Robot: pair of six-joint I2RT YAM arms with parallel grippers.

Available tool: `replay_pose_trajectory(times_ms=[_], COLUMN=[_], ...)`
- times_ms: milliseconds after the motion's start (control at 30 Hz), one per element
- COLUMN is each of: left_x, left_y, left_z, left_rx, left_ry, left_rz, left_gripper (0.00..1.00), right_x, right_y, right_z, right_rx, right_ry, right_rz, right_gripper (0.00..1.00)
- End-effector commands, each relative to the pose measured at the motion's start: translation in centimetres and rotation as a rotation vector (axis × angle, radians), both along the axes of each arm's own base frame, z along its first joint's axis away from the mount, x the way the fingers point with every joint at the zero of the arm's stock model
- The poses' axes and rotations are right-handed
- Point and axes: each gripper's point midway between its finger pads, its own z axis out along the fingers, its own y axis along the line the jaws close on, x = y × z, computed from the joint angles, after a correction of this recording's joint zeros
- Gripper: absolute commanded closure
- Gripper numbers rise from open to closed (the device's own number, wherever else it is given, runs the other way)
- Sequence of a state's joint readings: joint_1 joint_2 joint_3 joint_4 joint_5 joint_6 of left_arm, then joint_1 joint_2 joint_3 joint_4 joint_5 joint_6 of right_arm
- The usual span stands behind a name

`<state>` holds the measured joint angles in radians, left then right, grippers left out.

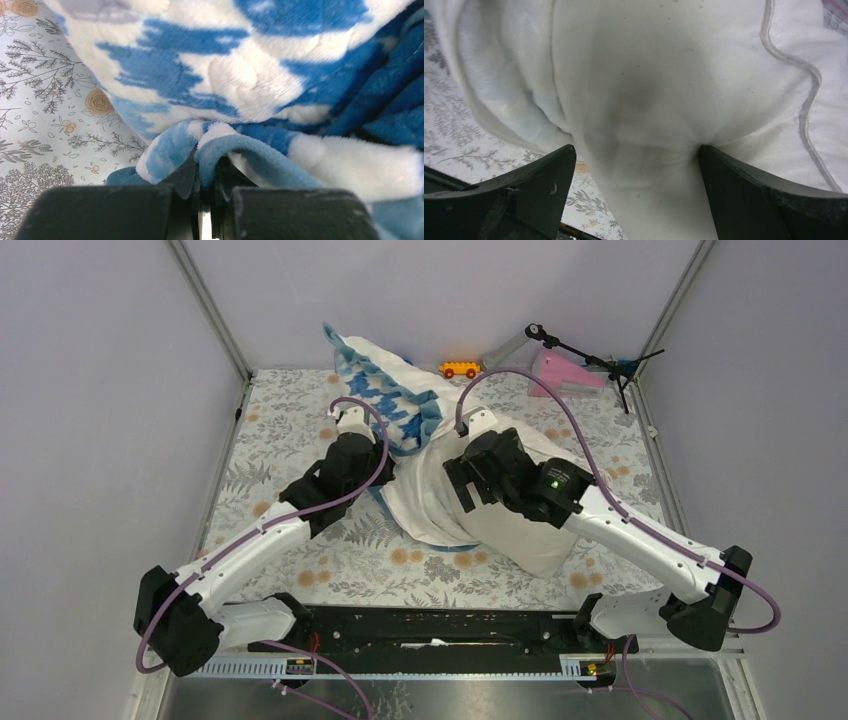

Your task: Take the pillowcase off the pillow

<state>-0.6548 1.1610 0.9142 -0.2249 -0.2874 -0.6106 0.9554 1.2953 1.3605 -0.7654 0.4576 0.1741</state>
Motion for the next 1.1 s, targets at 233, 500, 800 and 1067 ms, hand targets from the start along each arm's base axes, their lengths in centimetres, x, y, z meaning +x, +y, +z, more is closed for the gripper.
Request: replay_pose_trajectory(times_ms=[233,500,800,1067], left_x=[-1.7,-4.3,-11.4,-13.2], left_y=[4.8,3.4,-5.4,-10.3], left_z=[5.7,6.3,5.9,1.3], left_rx=[-0.027,-0.146,-0.303,-0.239], left_ry=[-0.165,-0.164,-0.156,-0.099], left_rz=[0.139,0.017,-0.194,-0.207], left_gripper=[1.0,0.8,0.17,0.01], right_x=[3.1,3.2,3.1,3.0], right_y=[-2.8,-2.1,-1.1,-0.6], right_z=[-7.1,-5.6,-2.4,-1.6], right_rx=[-0.04,0.062,0.2,0.243], right_ry=[0.074,0.026,-0.023,-0.026], right_rz=[-0.164,-0.158,-0.142,-0.13], right_gripper=[0.3,0.99,1.0,1.0])
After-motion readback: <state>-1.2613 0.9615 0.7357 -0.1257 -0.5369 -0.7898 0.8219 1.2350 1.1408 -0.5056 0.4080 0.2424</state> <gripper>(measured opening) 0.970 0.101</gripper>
